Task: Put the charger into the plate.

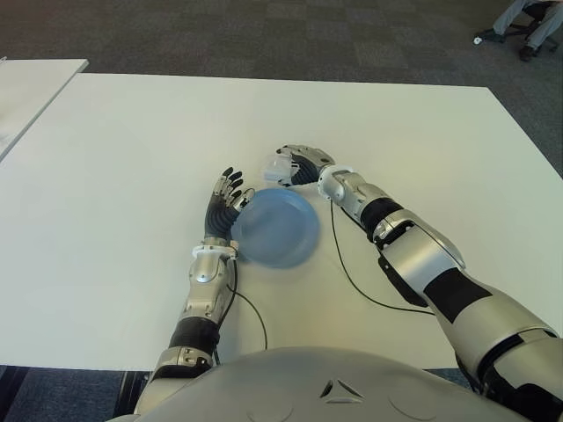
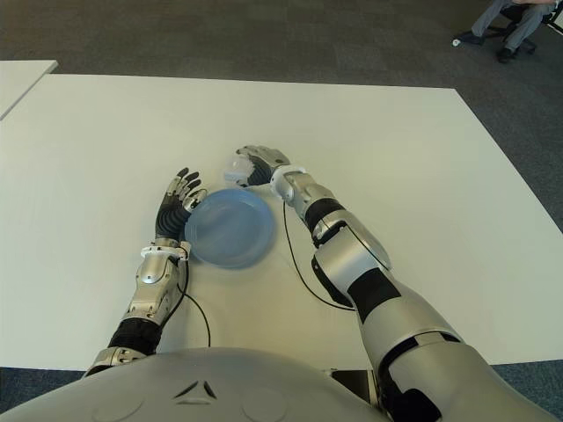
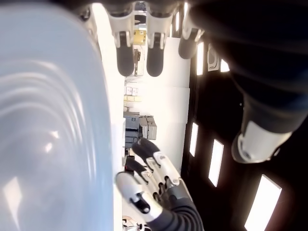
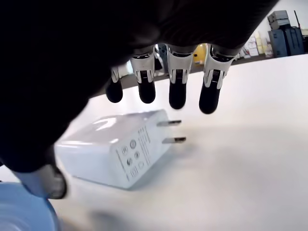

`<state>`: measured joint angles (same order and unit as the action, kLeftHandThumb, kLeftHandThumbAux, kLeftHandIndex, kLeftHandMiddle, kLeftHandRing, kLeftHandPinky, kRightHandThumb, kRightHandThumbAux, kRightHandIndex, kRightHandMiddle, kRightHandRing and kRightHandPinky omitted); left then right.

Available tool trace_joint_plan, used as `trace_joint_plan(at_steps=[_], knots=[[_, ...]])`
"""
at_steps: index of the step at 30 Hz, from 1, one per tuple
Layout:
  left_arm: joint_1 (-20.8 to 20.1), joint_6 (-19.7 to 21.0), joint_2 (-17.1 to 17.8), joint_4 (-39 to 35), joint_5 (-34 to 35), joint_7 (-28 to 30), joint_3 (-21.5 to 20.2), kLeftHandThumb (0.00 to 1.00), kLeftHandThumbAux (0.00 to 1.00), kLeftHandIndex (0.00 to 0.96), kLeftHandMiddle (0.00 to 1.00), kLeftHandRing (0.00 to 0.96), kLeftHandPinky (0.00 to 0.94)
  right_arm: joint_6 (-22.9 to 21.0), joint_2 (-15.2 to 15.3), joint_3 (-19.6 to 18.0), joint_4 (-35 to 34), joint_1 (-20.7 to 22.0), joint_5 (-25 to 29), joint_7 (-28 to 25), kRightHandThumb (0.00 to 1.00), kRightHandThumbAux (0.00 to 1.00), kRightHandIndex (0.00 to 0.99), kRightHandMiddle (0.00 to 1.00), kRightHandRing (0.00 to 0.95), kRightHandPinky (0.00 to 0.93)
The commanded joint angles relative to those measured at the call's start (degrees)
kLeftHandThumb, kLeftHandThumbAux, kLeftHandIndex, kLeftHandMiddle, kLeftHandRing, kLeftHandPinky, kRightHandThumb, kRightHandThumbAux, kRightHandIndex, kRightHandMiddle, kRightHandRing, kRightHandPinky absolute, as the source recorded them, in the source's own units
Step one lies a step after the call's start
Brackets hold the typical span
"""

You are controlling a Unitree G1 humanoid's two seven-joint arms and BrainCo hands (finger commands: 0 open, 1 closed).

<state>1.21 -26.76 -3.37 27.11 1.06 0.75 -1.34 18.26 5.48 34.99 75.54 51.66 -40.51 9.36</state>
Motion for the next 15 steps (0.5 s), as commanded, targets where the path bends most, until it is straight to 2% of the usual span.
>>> trace_joint_plan(at_steps=[1, 8, 15], knots=[[1.99, 2.47, -0.03, 0.76, 0.02, 0.09, 0.15, 0.000, 0.591, 0.094, 0.158, 0.148, 0.156, 2.13, 0.61, 0.41, 0.41, -0.95, -0.71, 1.43, 0.235, 0.763, 0.029, 0.125, 0.162, 0.246], [1.96, 2.68, 0.03, 0.62, 0.34, 0.44, 0.14, 0.000, 0.592, 0.092, 0.161, 0.150, 0.149, 4.82, 1.75, 2.42, 0.39, -1.39, -2.93, 3.87, 0.115, 0.872, 0.039, 0.213, 0.267, 0.334], [1.87, 3.16, 0.17, 0.45, 0.43, 0.52, 0.08, 0.000, 0.589, 0.087, 0.160, 0.147, 0.149, 6.47, 2.74, 5.94, 0.58, -1.57, -6.32, 7.43, 0.065, 0.895, 0.050, 0.284, 0.340, 0.381]])
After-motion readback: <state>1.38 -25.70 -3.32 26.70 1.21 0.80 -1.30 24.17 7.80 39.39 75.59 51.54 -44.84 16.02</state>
